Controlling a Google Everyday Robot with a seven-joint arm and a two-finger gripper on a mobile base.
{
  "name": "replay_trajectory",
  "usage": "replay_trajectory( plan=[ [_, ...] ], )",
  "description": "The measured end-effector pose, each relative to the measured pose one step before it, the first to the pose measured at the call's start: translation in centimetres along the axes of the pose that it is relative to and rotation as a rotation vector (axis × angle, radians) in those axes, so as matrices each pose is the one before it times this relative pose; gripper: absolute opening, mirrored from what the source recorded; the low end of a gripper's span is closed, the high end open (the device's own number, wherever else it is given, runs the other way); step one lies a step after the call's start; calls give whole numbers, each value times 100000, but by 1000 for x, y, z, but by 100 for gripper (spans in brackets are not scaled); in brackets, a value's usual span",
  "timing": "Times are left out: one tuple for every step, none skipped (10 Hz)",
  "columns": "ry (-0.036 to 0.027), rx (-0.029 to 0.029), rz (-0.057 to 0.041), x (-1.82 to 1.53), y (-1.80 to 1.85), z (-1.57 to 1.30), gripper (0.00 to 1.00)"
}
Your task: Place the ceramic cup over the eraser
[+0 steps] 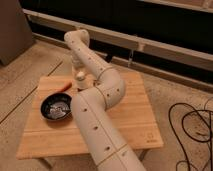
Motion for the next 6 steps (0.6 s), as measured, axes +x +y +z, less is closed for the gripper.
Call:
replay_trajectory(
  plan=[
    [78, -452, -356, 50, -18, 276, 0],
    [136, -913, -320, 128, -35, 300, 0],
    [613, -612, -846, 137, 126, 370, 0],
    [499, -348, -1208, -5, 316, 284, 0],
    [475, -280, -1060, -8, 304, 208, 0],
    [499, -88, -555, 110, 32, 123, 0]
  ],
)
